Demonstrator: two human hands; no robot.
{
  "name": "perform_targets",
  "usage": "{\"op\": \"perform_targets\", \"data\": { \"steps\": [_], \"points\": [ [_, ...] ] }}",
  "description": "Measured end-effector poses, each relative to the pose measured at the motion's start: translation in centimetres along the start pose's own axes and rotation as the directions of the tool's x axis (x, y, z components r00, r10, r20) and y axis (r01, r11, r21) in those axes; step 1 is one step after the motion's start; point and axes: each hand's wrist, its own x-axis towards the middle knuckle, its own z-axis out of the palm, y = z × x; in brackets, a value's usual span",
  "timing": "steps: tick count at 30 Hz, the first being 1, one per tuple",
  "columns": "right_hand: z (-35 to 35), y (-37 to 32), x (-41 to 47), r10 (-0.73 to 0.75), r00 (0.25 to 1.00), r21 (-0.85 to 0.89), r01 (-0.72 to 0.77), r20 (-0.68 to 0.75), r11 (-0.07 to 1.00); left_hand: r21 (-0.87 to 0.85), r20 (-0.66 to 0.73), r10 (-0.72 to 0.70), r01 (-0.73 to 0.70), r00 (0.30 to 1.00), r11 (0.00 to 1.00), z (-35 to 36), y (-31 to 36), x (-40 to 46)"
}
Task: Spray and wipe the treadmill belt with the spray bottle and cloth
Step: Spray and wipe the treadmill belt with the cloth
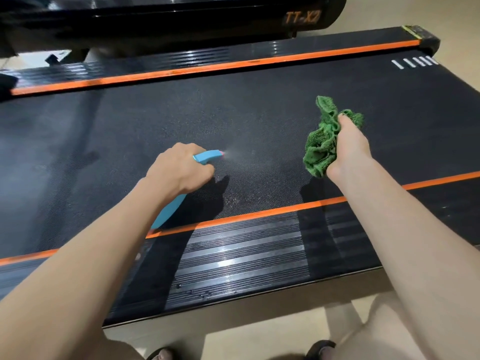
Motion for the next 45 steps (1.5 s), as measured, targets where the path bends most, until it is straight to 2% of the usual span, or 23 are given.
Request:
{"op": "perform_targets", "data": {
  "steps": [5, 8, 12, 14, 19, 23, 26, 30, 32, 34, 36, 39, 43, 45],
  "points": [
    [0.0, 0.2, 0.0, 0.007, 1.000, -0.004, -0.007, 0.008, 1.000, -0.004, -0.028, 0.004, -0.004, 1.000, 1.000, -0.3, -1.1, 0.1],
    [-0.1, 0.3, -0.2, 0.009, 1.000, -0.006, -0.009, 0.010, 1.000, 0.012, 0.003, 0.010, -0.010, 1.000, 1.000, -0.2, -1.1, -0.2],
    [-0.3, -0.3, -0.3, -0.009, 1.000, 0.017, 0.009, -0.015, 1.000, 0.104, 0.069, 0.174, -0.180, 0.982, 0.978, 0.9, 0.5, -0.8],
    [-0.9, -1.2, -0.3, -0.019, 0.999, 0.056, 0.022, -0.048, 0.998, 0.152, 0.084, 0.211, -0.222, 0.974, 0.963, 1.4, 1.5, -0.8],
    [-3.1, -3.0, 0.2, -0.024, 0.995, 0.154, 0.039, -0.102, 0.987, 0.130, 0.094, 0.220, -0.231, 0.971, 0.964, 1.8, 2.9, -0.6],
    [-3.0, -2.8, -0.1, 0.000, 0.996, 0.128, 0.012, -0.092, 0.992, 0.116, 0.122, 0.220, -0.234, 0.968, 0.965, 1.9, 3.1, -0.6],
    [-2.2, -2.4, -0.8, -0.032, 0.998, 0.062, 0.035, -0.046, 0.997, 0.042, 0.083, 0.154, -0.158, 0.985, 0.987, 1.3, 2.4, -0.5],
    [-0.4, -0.7, -2.1, -0.221, 0.974, -0.181, 0.228, 0.060, 0.957, -0.242, -0.140, 0.063, -0.095, 0.988, 0.966, -0.1, -0.1, -0.4],
    [0.6, 0.6, -2.7, -0.349, 0.922, -0.405, 0.386, 0.164, 0.829, -0.448, -0.236, -0.038, -0.074, 0.971, 0.891, -1.0, -1.7, -0.1],
    [1.5, 2.5, -3.7, -0.414, 0.838, -0.622, 0.542, 0.355, 0.565, -0.656, -0.294, -0.160, -0.078, 0.942, 0.750, -1.8, -3.3, 0.1],
    [2.5, 5.0, -4.5, -0.350, 0.742, -0.683, 0.667, 0.572, 0.297, -0.755, -0.334, -0.275, -0.082, 0.901, 0.650, -2.2, -4.6, 0.0],
    [5.1, 8.7, -5.9, -0.159, 0.602, -0.609, 0.793, 0.783, 0.001, -0.796, -0.367, -0.351, -0.096, 0.862, 0.597, -2.0, -6.1, 0.0],
    [9.8, 13.2, -7.2, 0.000, 0.391, -0.376, 0.885, 0.920, -0.275, -0.797, -0.391, -0.332, -0.135, 0.859, 0.588, -1.3, -7.0, -0.1],
    [11.5, 14.6, -7.5, 0.030, 0.340, -0.313, 0.892, 0.940, -0.325, -0.780, -0.403, -0.298, -0.154, 0.865, 0.607, -1.1, -6.9, -0.4]
  ]
}}
